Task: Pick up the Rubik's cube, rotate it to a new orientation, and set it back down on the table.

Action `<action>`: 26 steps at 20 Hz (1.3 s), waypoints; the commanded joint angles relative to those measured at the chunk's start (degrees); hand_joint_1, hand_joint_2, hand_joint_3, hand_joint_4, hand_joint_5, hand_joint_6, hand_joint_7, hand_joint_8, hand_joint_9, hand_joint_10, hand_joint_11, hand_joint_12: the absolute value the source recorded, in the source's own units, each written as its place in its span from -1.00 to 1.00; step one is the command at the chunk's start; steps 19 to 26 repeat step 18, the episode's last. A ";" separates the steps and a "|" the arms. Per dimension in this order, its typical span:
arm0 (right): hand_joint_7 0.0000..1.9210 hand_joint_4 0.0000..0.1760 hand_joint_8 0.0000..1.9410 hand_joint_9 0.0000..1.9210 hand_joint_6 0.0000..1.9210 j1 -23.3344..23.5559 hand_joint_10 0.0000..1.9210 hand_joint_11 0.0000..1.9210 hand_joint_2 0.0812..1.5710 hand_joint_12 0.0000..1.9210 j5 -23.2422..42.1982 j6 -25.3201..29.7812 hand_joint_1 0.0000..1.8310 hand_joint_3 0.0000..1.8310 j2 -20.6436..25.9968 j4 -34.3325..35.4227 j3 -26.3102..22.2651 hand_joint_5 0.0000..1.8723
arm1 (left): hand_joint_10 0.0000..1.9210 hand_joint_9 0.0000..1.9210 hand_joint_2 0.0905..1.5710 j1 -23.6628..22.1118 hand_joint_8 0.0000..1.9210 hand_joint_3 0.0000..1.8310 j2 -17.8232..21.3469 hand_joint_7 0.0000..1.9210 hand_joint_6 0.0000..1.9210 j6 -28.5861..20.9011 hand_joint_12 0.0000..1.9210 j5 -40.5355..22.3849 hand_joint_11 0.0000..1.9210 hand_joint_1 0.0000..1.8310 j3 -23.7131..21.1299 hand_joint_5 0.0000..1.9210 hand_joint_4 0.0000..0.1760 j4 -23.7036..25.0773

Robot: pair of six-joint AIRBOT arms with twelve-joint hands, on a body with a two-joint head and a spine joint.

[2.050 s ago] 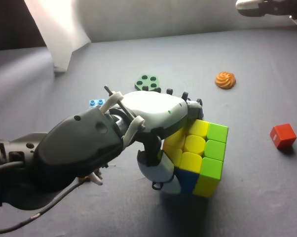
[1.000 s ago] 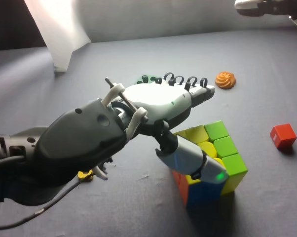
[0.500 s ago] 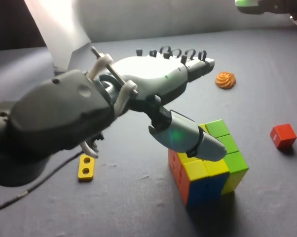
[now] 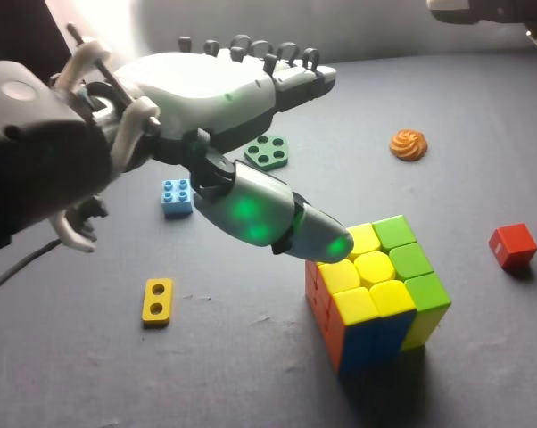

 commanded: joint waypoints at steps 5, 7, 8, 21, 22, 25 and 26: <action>-0.33 -0.90 0.69 0.05 -0.99 0.97 1.00 -0.03 0.77 1.00 -0.92 -0.34 0.40 -1.00 0.05 2.46 0.03 -0.82 | -1.00 -0.97 0.04 -2.27 -1.00 -0.99 1.01 -0.98 -1.00 1.84 -0.92 0.93 -0.99 -0.65 -0.83 -0.99 -1.00 -0.93; -0.10 -1.00 0.75 0.07 -1.00 0.93 1.00 0.00 0.75 1.00 -0.75 -0.33 0.37 -1.00 0.04 2.46 -0.01 -0.80 | -0.99 -0.93 0.07 -2.45 -1.00 -0.99 1.00 -0.94 -1.00 1.84 -0.90 0.46 -0.97 -0.68 -1.53 -0.95 -1.00 -1.43; -0.03 -1.00 0.71 0.01 -0.98 0.91 1.00 -0.05 0.78 1.00 -0.53 -0.33 0.15 -1.00 0.04 2.46 -0.04 -0.68 | -1.00 -0.89 0.13 -2.48 -1.00 -0.99 0.99 -0.90 -1.00 1.84 -0.86 0.18 -0.96 -0.81 -1.79 -0.92 -1.00 -1.61; -0.28 -1.00 0.94 -0.18 0.93 -3.78 1.00 -0.11 0.87 1.00 6.86 -0.47 -0.09 -1.00 -0.64 2.45 -0.23 -0.55 | -1.00 -0.84 0.30 -2.81 -1.00 -1.00 0.95 -0.83 -1.00 1.84 -0.68 0.19 -1.00 -0.68 -1.75 -0.83 -1.00 -2.50; -0.28 -1.00 0.94 -0.18 0.93 -3.78 1.00 -0.11 0.87 1.00 6.86 -0.47 -0.09 -1.00 -0.64 2.45 -0.23 -0.55 | -1.00 -0.84 0.30 -2.81 -1.00 -1.00 0.95 -0.83 -1.00 1.84 -0.68 0.19 -1.00 -0.68 -1.75 -0.83 -1.00 -2.50; -0.28 -1.00 0.94 -0.18 0.93 -3.78 1.00 -0.11 0.87 1.00 6.86 -0.47 -0.09 -1.00 -0.64 2.45 -0.23 -0.55 | -1.00 -0.84 0.30 -2.81 -1.00 -1.00 0.95 -0.83 -1.00 1.84 -0.68 0.19 -1.00 -0.68 -1.75 -0.83 -1.00 -2.50; -0.28 -1.00 0.94 -0.18 0.93 -3.78 1.00 -0.11 0.87 1.00 6.86 -0.47 -0.09 -1.00 -0.64 2.45 -0.23 -0.55 | -1.00 -0.84 0.30 -2.81 -1.00 -1.00 0.95 -0.83 -1.00 1.84 -0.68 0.19 -1.00 -0.68 -1.75 -0.83 -1.00 -2.50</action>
